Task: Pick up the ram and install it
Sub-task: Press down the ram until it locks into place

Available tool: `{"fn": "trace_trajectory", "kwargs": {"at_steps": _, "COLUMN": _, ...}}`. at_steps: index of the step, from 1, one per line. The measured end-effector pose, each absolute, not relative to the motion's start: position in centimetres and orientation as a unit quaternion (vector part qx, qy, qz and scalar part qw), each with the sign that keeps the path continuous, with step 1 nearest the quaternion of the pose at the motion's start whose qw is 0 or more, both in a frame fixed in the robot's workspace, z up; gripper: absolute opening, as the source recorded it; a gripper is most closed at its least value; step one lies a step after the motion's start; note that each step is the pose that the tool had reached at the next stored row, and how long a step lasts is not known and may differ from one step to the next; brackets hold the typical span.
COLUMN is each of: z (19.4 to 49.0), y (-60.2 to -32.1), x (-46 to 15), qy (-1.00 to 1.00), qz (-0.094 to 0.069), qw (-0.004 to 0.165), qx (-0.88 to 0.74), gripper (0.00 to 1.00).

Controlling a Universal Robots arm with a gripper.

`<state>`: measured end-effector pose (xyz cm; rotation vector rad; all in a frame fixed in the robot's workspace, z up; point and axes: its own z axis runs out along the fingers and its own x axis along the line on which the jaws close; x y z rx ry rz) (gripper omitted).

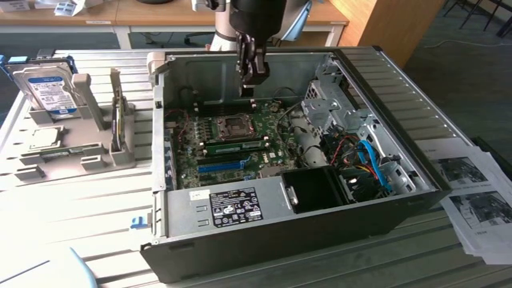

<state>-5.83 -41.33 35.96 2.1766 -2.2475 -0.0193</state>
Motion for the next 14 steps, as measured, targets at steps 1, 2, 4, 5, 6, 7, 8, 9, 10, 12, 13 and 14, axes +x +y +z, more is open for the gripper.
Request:
{"fn": "trace_trajectory", "kwargs": {"at_steps": 1, "z": 35.94, "y": -41.32, "x": -5.83, "qy": -0.722, "qz": -0.006, "qw": 0.006, "qx": 0.692, "gripper": 0.09}}
{"fn": "trace_trajectory", "kwargs": {"at_steps": 2, "z": 35.92, "y": -41.33, "x": -5.84, "qy": -0.726, "qz": -0.006, "qw": 0.006, "qx": 0.688, "gripper": 0.09}}
{"fn": "trace_trajectory", "kwargs": {"at_steps": 4, "z": 35.87, "y": -41.33, "x": -5.85, "qy": -0.735, "qz": -0.006, "qw": 0.006, "qx": 0.678, "gripper": 0.09}}
{"fn": "trace_trajectory", "kwargs": {"at_steps": 5, "z": 35.85, "y": -41.33, "x": -5.85, "qy": -0.741, "qz": -0.006, "qw": 0.006, "qx": 0.671, "gripper": 0.09}}
{"fn": "trace_trajectory", "kwargs": {"at_steps": 6, "z": 35.83, "y": -41.33, "x": -5.86, "qy": -0.746, "qz": -0.006, "qw": 0.006, "qx": 0.666, "gripper": 0.09}}
{"fn": "trace_trajectory", "kwargs": {"at_steps": 7, "z": 35.8, "y": -41.33, "x": -5.86, "qy": -0.751, "qz": -0.006, "qw": 0.006, "qx": 0.66, "gripper": 0.09}}
{"fn": "trace_trajectory", "kwargs": {"at_steps": 8, "z": 35.78, "y": -41.33, "x": -5.86, "qy": -0.756, "qz": -0.007, "qw": 0.006, "qx": 0.654, "gripper": 0.09}}
{"fn": "trace_trajectory", "kwargs": {"at_steps": 9, "z": 35.76, "y": -41.33, "x": -5.86, "qy": -0.761, "qz": -0.007, "qw": 0.006, "qx": 0.649, "gripper": 0.09}}
{"fn": "trace_trajectory", "kwargs": {"at_steps": 10, "z": 35.75, "y": -41.33, "x": -5.87, "qy": -0.766, "qz": -0.007, "qw": 0.006, "qx": 0.643, "gripper": 0.09}}
{"fn": "trace_trajectory", "kwargs": {"at_steps": 12, "z": 35.71, "y": -41.33, "x": -5.87, "qy": -0.776, "qz": -0.007, "qw": 0.006, "qx": 0.631, "gripper": 0.09}}
{"fn": "trace_trajectory", "kwargs": {"at_steps": 13, "z": 35.7, "y": -41.33, "x": -5.87, "qy": -0.781, "qz": -0.007, "qw": 0.006, "qx": 0.625, "gripper": 0.09}}
{"fn": "trace_trajectory", "kwargs": {"at_steps": 14, "z": 35.68, "y": -41.33, "x": -5.87, "qy": -0.785, "qz": -0.007, "qw": 0.006, "qx": 0.619, "gripper": 0.09}}
